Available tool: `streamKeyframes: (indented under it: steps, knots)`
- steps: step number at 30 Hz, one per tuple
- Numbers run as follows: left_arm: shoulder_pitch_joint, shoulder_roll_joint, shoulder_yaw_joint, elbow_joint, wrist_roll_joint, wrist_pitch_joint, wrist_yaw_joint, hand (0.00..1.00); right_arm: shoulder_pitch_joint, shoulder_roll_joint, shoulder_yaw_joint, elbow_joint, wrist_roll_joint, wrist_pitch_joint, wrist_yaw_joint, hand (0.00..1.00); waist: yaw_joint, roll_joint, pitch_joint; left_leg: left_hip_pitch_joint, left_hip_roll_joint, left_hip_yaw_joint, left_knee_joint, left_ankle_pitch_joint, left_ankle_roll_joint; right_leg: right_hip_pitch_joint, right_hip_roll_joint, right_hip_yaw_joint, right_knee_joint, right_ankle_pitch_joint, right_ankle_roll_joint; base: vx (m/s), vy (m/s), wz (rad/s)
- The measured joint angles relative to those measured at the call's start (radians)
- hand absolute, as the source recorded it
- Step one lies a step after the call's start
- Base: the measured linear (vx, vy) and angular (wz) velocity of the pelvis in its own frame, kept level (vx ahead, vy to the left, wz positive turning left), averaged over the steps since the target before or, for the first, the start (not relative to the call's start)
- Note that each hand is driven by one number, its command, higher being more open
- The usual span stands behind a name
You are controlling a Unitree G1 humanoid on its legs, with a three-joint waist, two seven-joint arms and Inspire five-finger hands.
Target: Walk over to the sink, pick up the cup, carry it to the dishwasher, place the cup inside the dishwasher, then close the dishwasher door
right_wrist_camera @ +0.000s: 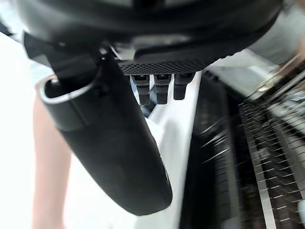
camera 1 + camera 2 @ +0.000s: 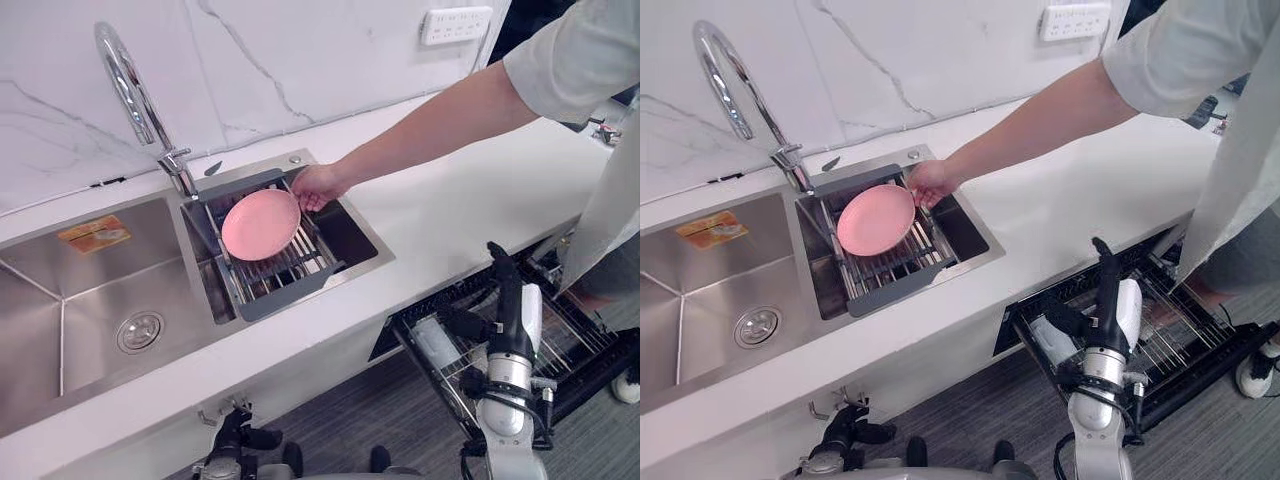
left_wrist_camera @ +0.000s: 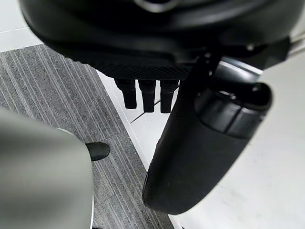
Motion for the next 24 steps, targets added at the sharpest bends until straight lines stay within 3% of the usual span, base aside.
streamKeyframes:
  steps: [4,15,16,17,19,24]
  knots:
    - [-0.006,0.002,-0.023,0.004,0.024,-0.007,-0.017,0.9,-0.004,-0.026,0.05,-0.043,0.003,-0.038,0.017,0.9,0.003,-0.002,-0.003,0.001,-0.013,-0.057,-0.002,0.009,0.004,0.028,-0.01,-0.058,0.001,-0.014,0.005,-0.01,-0.004,0.4]
    - [-0.008,0.001,-0.043,-0.008,0.047,-0.062,-0.031,0.9,-0.042,-0.124,0.106,-0.102,0.008,-0.063,0.026,0.9,0.038,-0.003,-0.002,-0.069,-0.034,-0.236,0.021,0.042,-0.002,0.03,-0.023,-0.239,0.101,-0.104,-0.005,-0.02,-0.035,0.53]
    - [-0.012,0.0,-0.043,-0.007,0.047,-0.062,-0.031,0.9,-0.06,-0.134,0.109,-0.102,0.007,-0.063,0.028,0.9,0.039,-0.002,0.005,-0.075,-0.031,-0.222,0.02,0.028,0.002,0.03,-0.027,-0.247,0.104,-0.106,-0.007,-0.09,-0.011,0.37]
    - [-0.016,0.002,-0.042,-0.003,0.048,-0.062,-0.031,0.9,-0.082,-0.139,0.109,-0.102,0.007,-0.063,0.029,0.9,0.04,-0.004,0.008,-0.081,-0.003,-0.118,0.025,0.017,0.001,0.031,-0.025,-0.26,0.106,-0.111,-0.007,-0.08,-0.004,0.28]
    - [-0.018,0.003,-0.041,-0.005,0.047,-0.062,-0.031,0.9,-0.106,-0.156,0.105,-0.102,0.007,-0.063,0.029,0.9,0.036,-0.008,0.017,-0.079,0.025,-0.024,0.026,0.022,-0.004,0.031,-0.025,-0.273,0.118,-0.123,-0.002,-0.04,-0.034,0.23]
    - [-0.025,0.011,-0.04,-0.006,0.047,-0.062,-0.029,0.9,-0.14,-0.164,0.112,-0.09,-0.016,-0.059,0.03,0.9,0.042,-0.025,0.03,-0.058,0.015,0.011,-0.001,0.025,-0.004,-0.002,-0.055,-0.241,0.172,-0.163,0.017,0.04,0.02,-0.15]
